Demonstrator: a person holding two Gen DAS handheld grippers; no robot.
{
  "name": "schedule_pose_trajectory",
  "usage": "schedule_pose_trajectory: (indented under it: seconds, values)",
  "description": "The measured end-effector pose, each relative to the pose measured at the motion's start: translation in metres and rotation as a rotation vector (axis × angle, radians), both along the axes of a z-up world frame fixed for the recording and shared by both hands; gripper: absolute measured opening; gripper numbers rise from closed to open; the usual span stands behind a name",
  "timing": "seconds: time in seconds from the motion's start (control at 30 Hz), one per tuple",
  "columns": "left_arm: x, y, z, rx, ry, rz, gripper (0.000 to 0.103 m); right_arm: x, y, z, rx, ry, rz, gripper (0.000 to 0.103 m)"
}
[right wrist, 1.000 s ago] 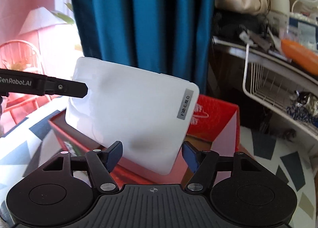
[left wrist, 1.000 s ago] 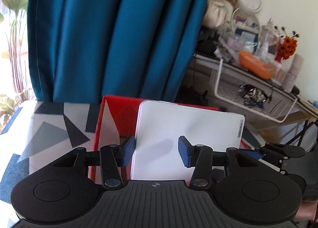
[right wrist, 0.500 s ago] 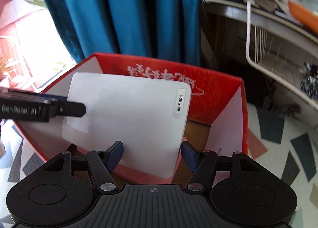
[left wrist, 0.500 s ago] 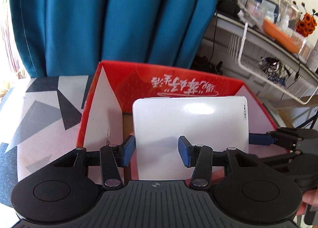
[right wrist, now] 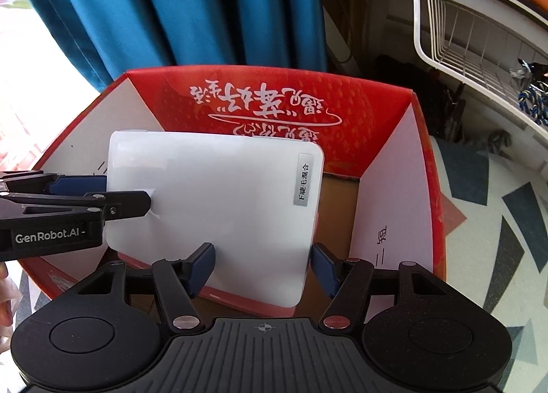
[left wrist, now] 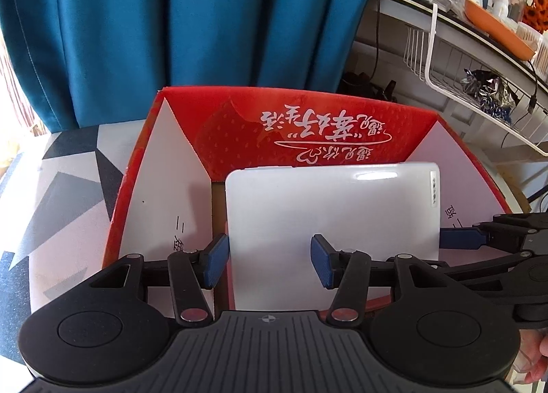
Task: Organize rigid objects
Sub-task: 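Lift the white case into the red box and release it on the pink case, then withdraw the right tool from the box toward the lipsticks and small items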
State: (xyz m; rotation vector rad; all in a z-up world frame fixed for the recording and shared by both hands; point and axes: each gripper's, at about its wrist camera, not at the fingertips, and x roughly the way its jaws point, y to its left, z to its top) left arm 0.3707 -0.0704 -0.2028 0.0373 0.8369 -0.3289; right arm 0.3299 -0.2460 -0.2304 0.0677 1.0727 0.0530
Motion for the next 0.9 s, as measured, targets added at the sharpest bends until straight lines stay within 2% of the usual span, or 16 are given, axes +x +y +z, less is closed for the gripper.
schedule_pose_trajectory:
  seconds: [0.17,0.2,0.23,0.3,0.33,0.37,0.4,0.5,0.73,0.9]
  values:
    - [-0.005,0.001,0.001,0.007,-0.042,-0.022,0.058,-0.001,0.003,0.002,-0.014,0.001,-0.001,0.06]
    - [-0.006,0.001,0.002,0.004,-0.047,-0.023,0.059,-0.002,0.004,0.003,-0.017,0.001,-0.001,0.063]
    - [-0.008,0.001,0.004,0.002,-0.054,-0.027,0.064,-0.003,0.004,0.004,-0.019,-0.002,-0.001,0.063]
    - [-0.015,0.001,0.011,-0.006,-0.076,-0.05,0.08,-0.006,0.005,0.009,-0.021,-0.019,0.007,0.069]
    - [-0.019,0.0,0.015,-0.004,-0.095,-0.05,0.098,-0.008,0.007,0.012,-0.021,-0.031,0.015,0.071]
    - [-0.024,0.001,0.02,-0.001,-0.126,-0.049,0.103,-0.011,0.009,0.016,-0.026,-0.045,0.023,0.079]
    - [-0.03,0.002,0.025,0.002,-0.154,-0.054,0.103,-0.015,0.011,0.021,-0.043,-0.062,0.023,0.091]
    - [-0.039,0.004,0.037,0.013,-0.179,-0.056,0.103,-0.026,0.015,0.034,-0.085,-0.111,0.042,0.102]
    - [-0.073,0.023,0.06,0.015,-0.239,-0.031,0.103,-0.058,0.011,0.059,-0.048,-0.179,0.039,0.103]
    - [-0.105,0.045,0.065,0.005,-0.265,-0.003,0.103,-0.093,0.01,0.069,-0.039,-0.269,0.017,0.103]
